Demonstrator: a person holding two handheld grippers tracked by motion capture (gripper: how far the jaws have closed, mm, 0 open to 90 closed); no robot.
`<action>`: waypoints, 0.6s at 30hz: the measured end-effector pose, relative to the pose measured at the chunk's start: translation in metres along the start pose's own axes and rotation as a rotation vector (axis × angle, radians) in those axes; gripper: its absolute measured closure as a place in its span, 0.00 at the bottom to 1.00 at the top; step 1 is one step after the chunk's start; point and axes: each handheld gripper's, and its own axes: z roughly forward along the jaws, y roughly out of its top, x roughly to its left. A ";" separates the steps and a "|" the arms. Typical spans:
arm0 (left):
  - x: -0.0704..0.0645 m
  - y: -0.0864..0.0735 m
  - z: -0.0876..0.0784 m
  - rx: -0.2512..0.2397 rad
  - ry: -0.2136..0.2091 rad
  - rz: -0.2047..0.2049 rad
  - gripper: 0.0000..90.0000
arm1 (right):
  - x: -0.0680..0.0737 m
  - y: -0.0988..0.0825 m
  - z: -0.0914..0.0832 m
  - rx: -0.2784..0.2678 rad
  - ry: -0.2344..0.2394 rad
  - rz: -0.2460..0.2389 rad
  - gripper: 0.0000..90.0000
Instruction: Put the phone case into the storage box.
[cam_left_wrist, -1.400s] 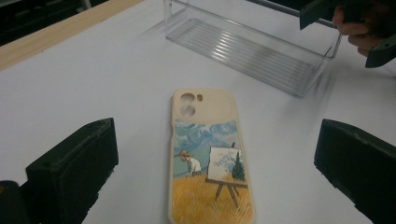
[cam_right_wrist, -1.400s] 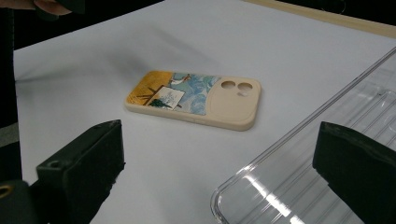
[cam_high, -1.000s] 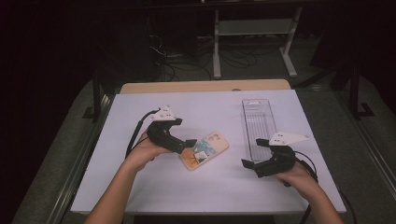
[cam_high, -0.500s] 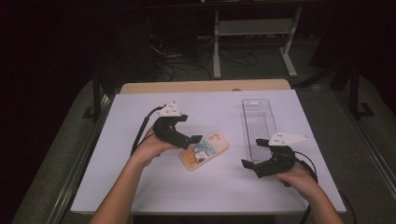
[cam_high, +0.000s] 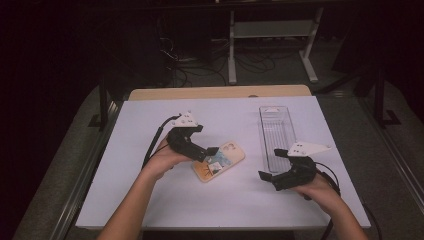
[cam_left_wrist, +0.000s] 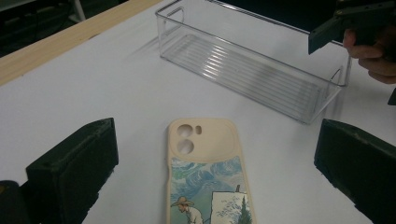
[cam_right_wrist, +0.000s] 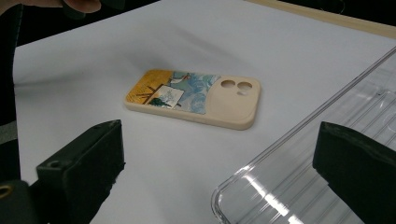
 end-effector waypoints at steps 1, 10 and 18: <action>0.001 -0.001 0.000 0.005 0.002 0.001 0.00 | 0.000 0.000 0.000 0.000 0.001 -0.001 0.02; 0.001 -0.006 0.006 0.029 0.004 0.000 0.00 | 0.000 0.000 0.000 -0.002 0.000 0.001 0.02; 0.002 -0.012 0.011 0.061 0.010 0.012 0.00 | 0.000 0.000 0.000 0.000 0.001 0.000 0.02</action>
